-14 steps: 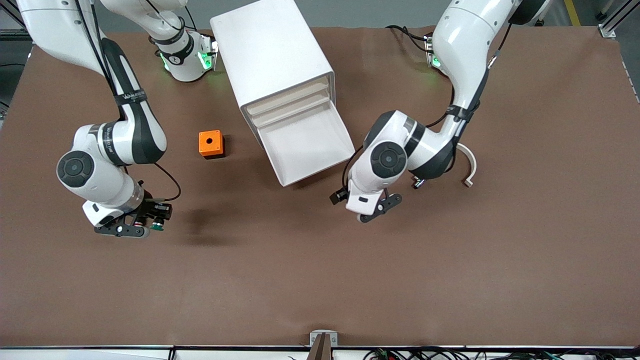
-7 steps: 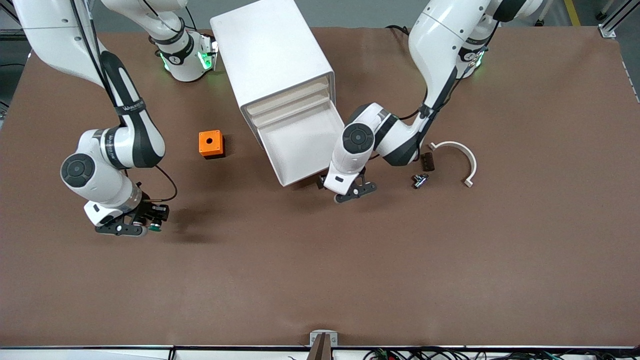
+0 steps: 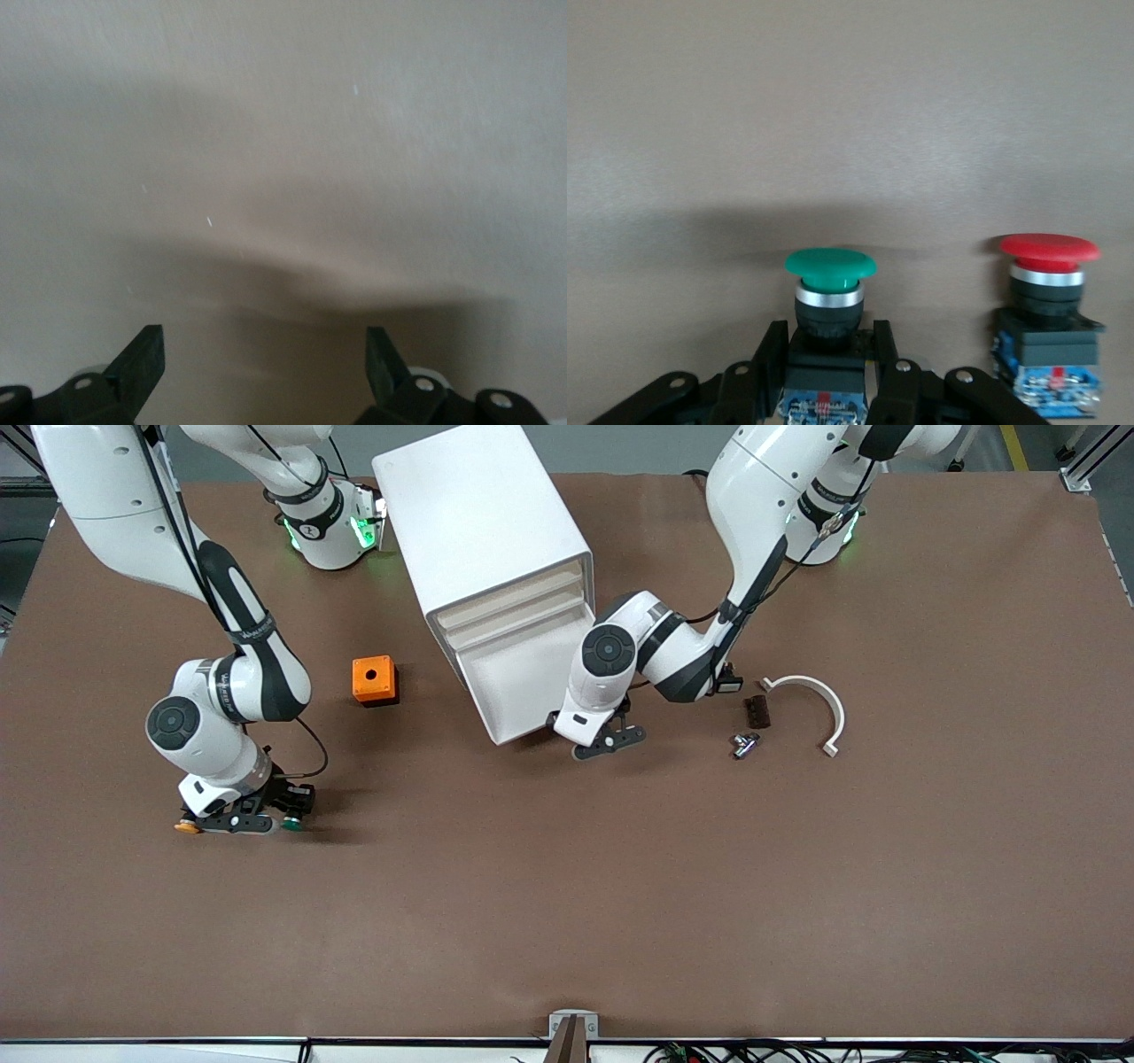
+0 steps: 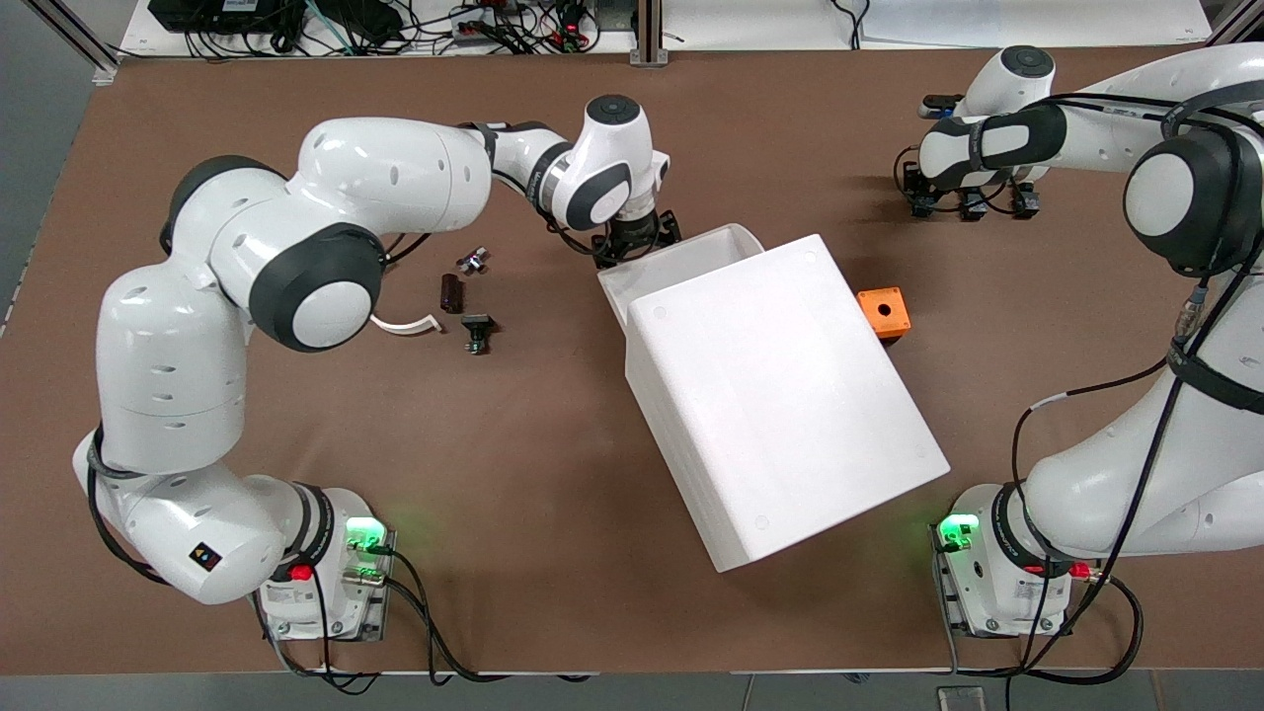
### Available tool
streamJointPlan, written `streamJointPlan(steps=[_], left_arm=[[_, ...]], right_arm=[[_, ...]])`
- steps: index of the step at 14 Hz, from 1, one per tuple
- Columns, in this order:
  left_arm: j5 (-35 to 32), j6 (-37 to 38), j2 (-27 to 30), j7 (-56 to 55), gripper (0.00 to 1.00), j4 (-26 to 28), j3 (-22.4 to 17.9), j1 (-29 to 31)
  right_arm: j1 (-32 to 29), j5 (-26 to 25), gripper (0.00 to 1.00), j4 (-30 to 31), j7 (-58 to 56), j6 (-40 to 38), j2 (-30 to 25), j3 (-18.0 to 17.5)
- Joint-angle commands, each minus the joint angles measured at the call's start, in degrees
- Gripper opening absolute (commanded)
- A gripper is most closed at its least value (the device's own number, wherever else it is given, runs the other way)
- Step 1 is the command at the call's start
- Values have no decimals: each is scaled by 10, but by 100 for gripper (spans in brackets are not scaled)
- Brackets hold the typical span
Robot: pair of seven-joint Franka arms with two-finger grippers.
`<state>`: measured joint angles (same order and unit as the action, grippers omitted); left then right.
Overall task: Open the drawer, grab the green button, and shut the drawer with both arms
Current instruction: 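Place the green button with the right gripper while the left gripper closes drawer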
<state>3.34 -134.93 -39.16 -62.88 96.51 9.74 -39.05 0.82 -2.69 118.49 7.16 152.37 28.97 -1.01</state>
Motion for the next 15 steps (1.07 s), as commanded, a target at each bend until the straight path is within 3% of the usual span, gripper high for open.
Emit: streamJointPlan(steps=[1,6,14,15], left_arm=[[-4,-6,12,-34,100,16,19,-1],[-4,-6,11,-83,100,16,52,-4],[-4,-6,3,-167,100,15,55,-67],[-4,-6,2,-175,100,15,55,-73]], right_arm=[[3,0,0,8,3,10,-3,-6],[5,0,0,26,3,6,-11,-6],[19,0,0,39,21,0,-21,-5],[18,-1,41,36,13,-11,-21,-5]])
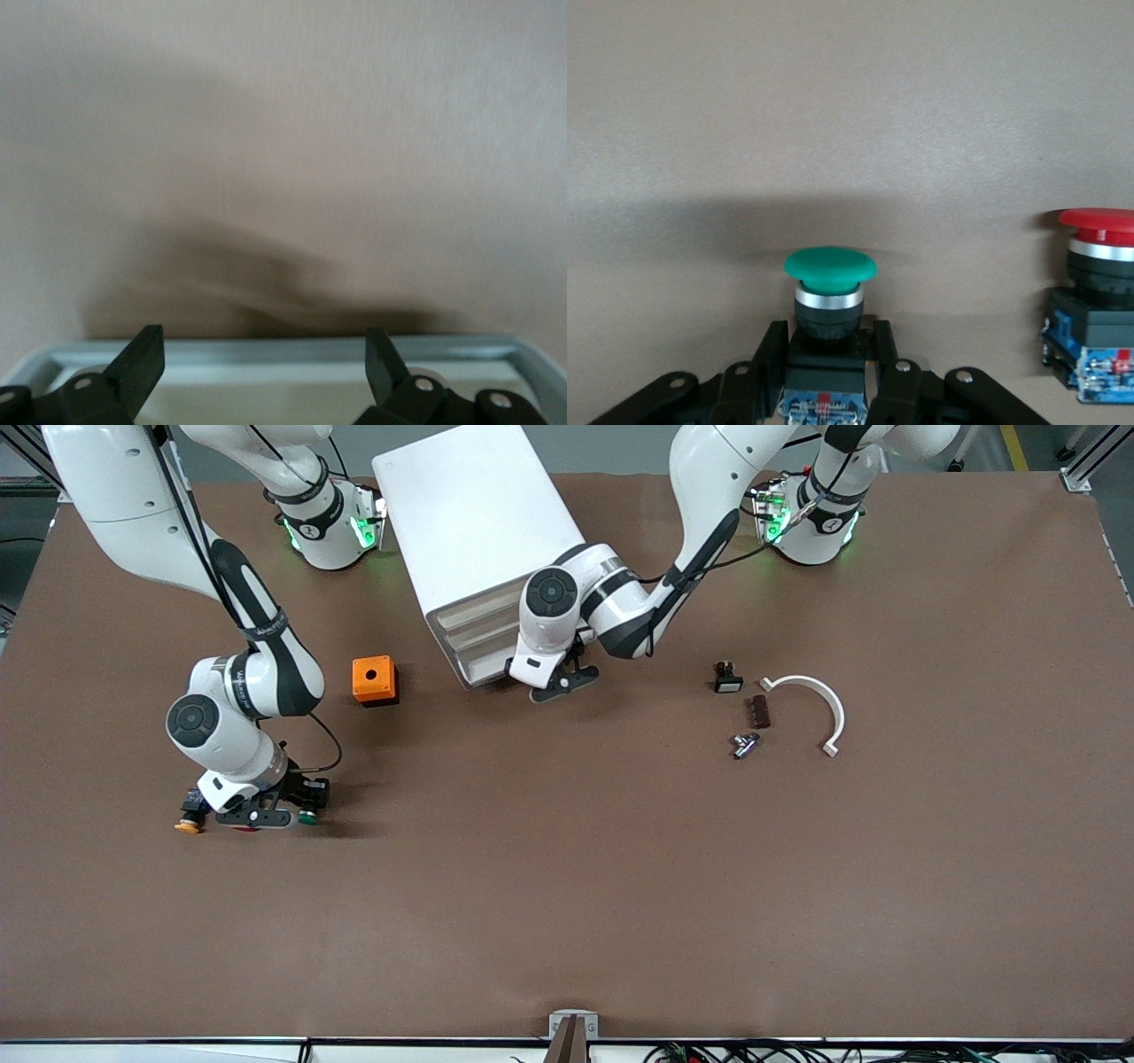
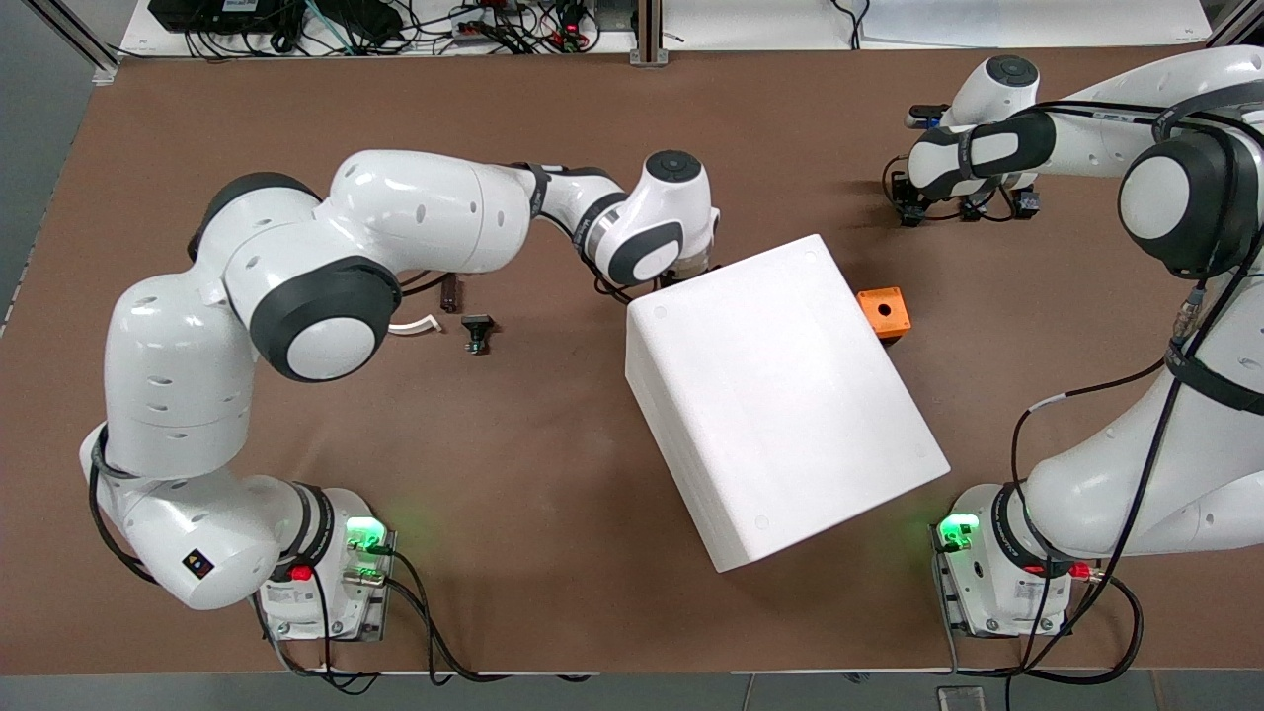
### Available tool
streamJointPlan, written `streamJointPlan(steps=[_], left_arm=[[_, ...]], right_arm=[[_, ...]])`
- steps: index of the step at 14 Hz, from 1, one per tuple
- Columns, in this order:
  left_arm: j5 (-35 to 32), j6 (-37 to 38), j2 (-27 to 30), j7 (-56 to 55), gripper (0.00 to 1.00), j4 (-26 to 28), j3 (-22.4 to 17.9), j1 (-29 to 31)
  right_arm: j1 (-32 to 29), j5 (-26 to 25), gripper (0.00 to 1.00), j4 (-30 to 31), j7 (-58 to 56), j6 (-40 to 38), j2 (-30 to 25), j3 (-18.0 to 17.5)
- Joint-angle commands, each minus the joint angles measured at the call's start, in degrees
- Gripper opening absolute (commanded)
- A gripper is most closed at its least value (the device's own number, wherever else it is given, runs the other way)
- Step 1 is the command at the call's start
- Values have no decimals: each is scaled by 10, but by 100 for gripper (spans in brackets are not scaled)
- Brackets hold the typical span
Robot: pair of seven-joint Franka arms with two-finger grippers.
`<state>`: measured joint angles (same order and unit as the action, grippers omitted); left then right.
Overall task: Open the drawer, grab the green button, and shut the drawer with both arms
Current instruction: 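Place the green button with the right gripper while the left gripper closes drawer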
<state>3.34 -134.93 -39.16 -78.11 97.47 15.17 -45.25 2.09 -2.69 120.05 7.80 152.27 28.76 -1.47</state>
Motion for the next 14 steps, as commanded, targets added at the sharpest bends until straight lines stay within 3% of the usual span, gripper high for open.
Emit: streamJointPlan(steps=[1,5,8,11,14], left_arm=[[-4,-6,2,-31,100,5,0,-14],[-3,-6,3,-52,100,5,0,-22],[-8,-4,8,-54,100,1,-8,-6],[-18,-1,19,-45,100,-8,-14,56],[-89,50,36,-46,100,-27,-16,114]], right_arm=[[4,-1,99,18,4,-14,-19,0],[1,-1,100,12,0,-27,-47,0],[-2,-2,100,-22,1,-134,-96,0],[-6,-1,100,-65,-1,-241,-151,1],[-7,0,100,-95,-2,-318,-196,2]])
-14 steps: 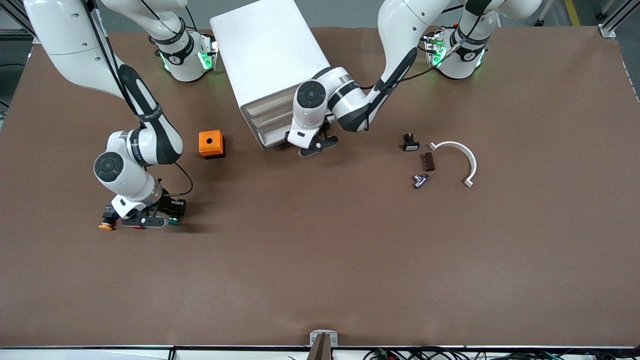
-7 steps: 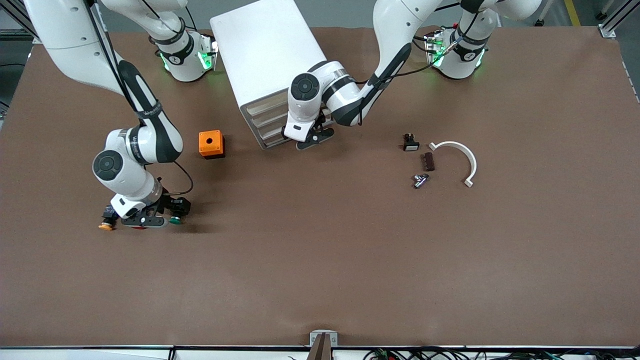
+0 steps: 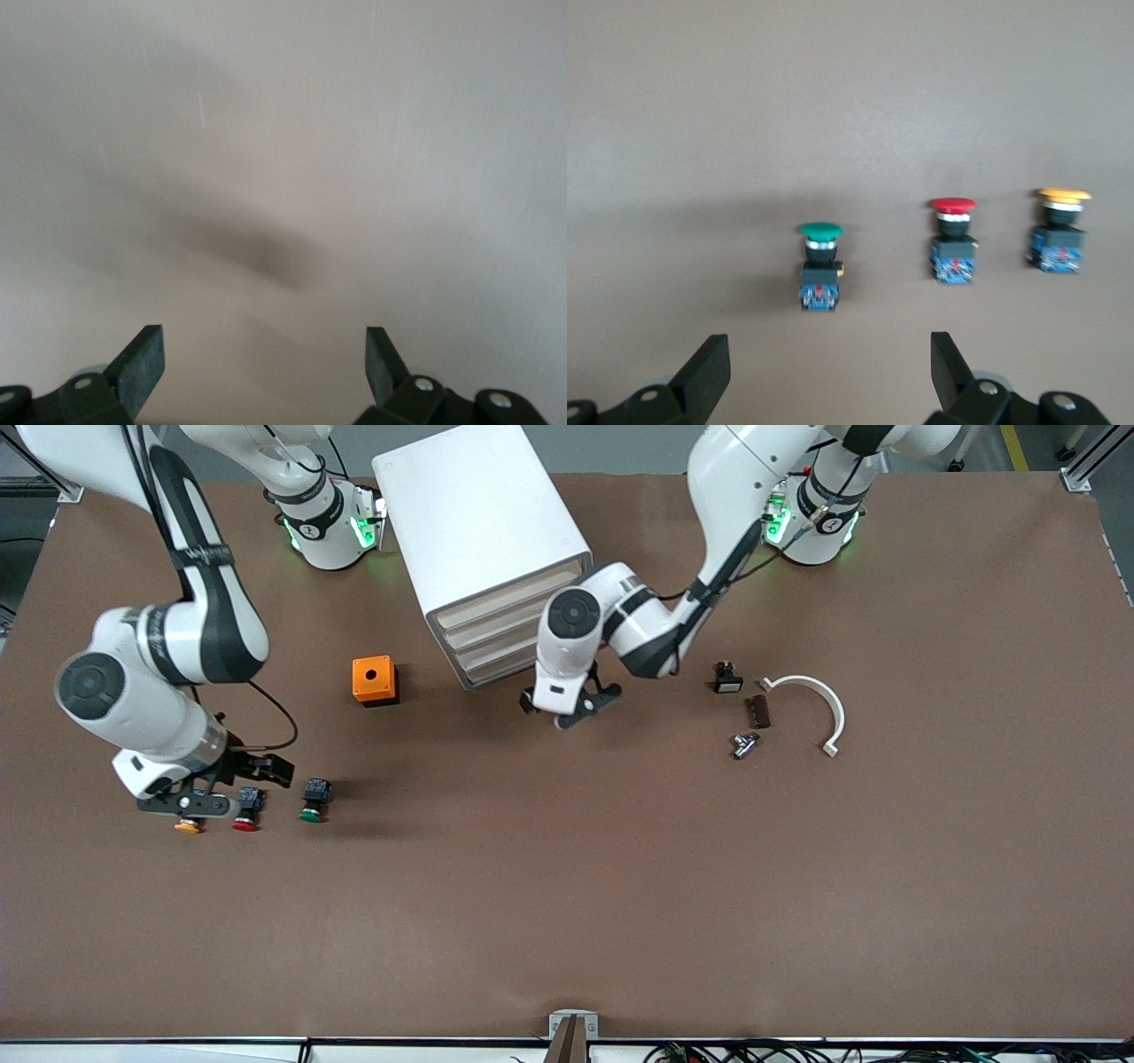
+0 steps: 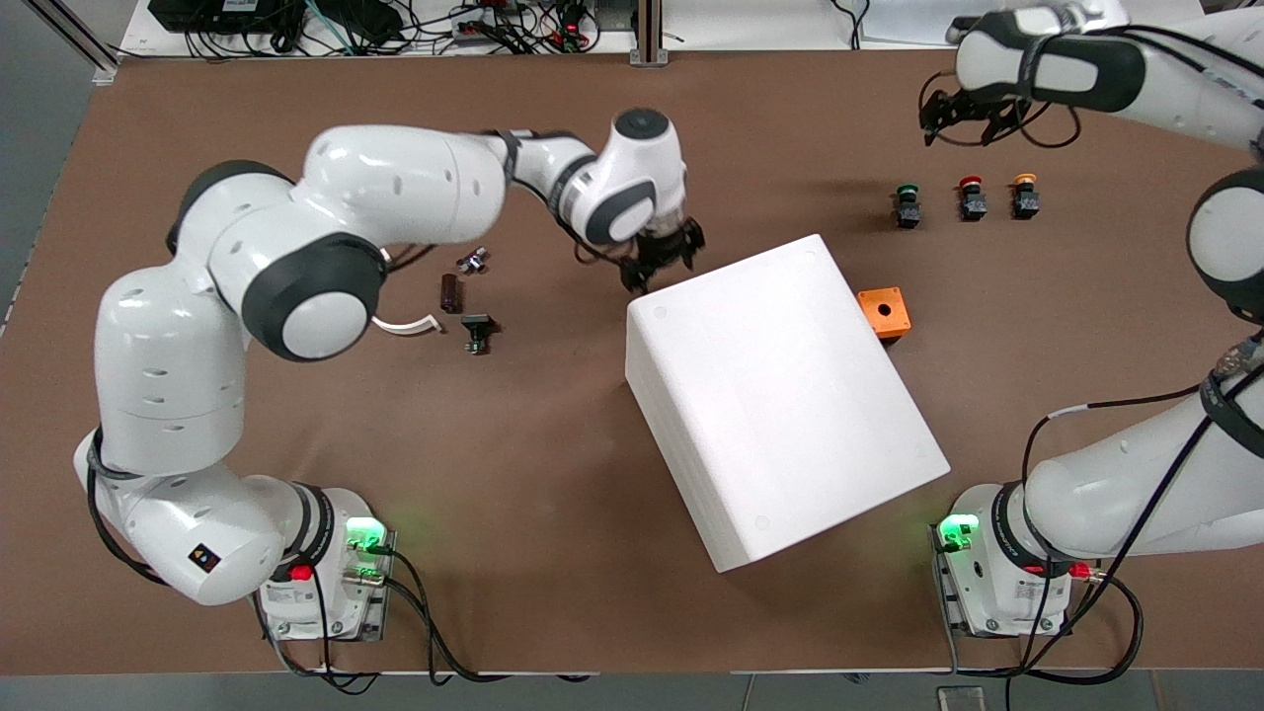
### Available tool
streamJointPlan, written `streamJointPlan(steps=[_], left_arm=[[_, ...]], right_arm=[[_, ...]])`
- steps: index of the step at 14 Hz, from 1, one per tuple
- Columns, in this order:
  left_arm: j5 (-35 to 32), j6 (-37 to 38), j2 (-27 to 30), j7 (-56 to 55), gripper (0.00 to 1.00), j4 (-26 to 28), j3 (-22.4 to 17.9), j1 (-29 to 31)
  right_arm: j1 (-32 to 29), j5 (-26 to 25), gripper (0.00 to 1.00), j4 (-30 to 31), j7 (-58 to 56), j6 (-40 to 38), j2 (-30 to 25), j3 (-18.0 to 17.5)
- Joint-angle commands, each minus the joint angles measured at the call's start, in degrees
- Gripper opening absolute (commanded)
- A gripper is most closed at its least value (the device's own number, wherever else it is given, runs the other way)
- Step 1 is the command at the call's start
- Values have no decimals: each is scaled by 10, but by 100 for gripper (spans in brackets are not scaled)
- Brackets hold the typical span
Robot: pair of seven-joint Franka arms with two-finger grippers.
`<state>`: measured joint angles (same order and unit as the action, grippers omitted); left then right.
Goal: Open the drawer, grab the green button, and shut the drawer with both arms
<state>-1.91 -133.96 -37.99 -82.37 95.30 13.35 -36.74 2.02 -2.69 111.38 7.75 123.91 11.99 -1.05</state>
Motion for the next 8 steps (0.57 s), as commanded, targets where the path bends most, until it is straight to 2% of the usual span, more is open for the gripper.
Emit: streamJointPlan(steps=[1,4,8], left_arm=[[-53,71,33,-2,100,-19,3,52],[-62,141,58,31,100,-55,3,111],[-63,216,119,116,100,-66,3,194]], right_arm=[[-6,0,100,-9,-1,-47,-48,-3],[-6,0,100,-12,-2,-95,-103,0],[-12,6,100,-19,-2,-144,-148,0]])
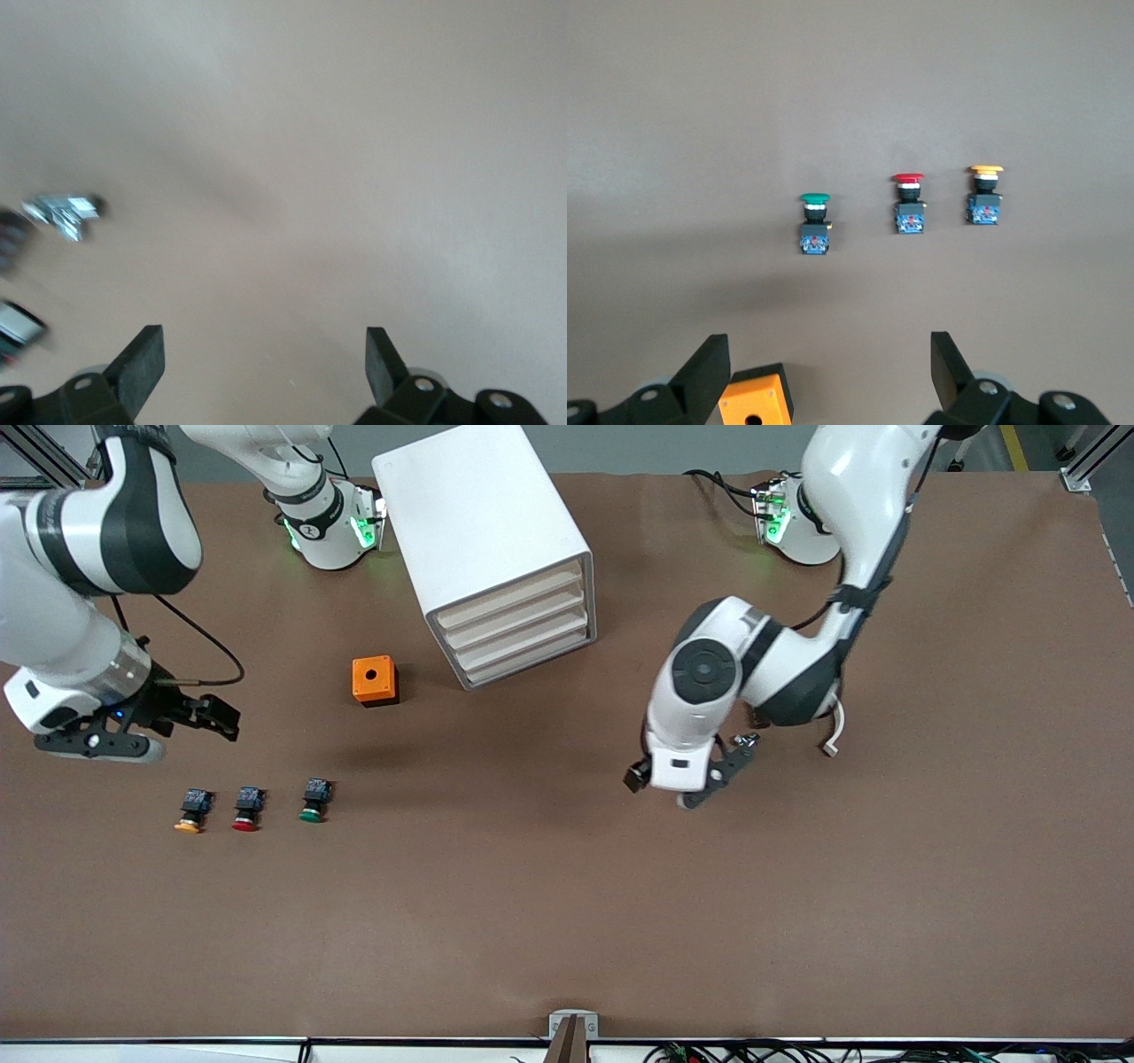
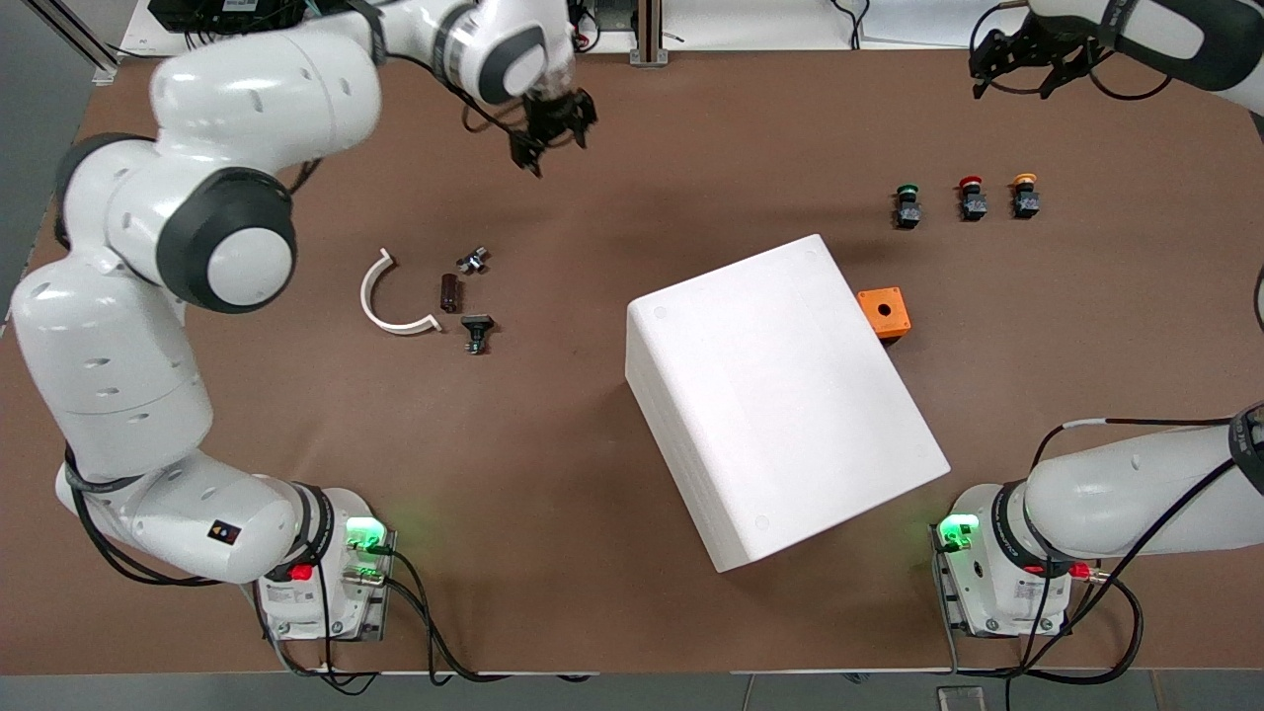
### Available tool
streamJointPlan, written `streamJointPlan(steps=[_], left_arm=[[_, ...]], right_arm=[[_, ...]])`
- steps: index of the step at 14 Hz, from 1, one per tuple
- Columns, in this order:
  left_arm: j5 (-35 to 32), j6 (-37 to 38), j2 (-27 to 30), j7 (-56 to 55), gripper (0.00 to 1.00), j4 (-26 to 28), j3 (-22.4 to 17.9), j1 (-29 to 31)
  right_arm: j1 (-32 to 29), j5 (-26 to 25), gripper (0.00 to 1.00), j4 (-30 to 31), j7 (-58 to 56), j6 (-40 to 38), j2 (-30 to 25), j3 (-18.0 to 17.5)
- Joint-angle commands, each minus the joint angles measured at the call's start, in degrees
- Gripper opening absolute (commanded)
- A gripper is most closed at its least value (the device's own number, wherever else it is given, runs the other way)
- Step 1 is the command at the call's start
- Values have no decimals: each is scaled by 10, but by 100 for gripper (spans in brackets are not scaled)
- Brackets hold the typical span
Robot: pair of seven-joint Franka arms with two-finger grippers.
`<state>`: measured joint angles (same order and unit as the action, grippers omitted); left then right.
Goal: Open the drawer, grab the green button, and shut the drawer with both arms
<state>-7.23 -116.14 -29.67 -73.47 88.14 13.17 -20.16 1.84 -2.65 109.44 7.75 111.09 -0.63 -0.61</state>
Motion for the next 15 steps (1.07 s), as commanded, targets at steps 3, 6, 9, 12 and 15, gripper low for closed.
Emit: streamJointPlan(steps=[3,6,9,12,15], left_arm=[[-9,79,87,125,100,4,5,76],[-9,129,131,211,100,5,5,113],[-9,181,173,289,100,5,6,141],[-8,221,216,356,100,5,2,156],[-2,244,247,426,100,5,3,180]], right_arm=[[-12,20,100,-63,-6,-109,-19,-4],[-14,20,100,-140,-7,-182,-1,-5],[-15,20,100,-197,-6,-229,32,-5],[-16,18,100,-215,-6,-243,45,-4],[-20,12,100,-215,-7,-243,45,-4]])
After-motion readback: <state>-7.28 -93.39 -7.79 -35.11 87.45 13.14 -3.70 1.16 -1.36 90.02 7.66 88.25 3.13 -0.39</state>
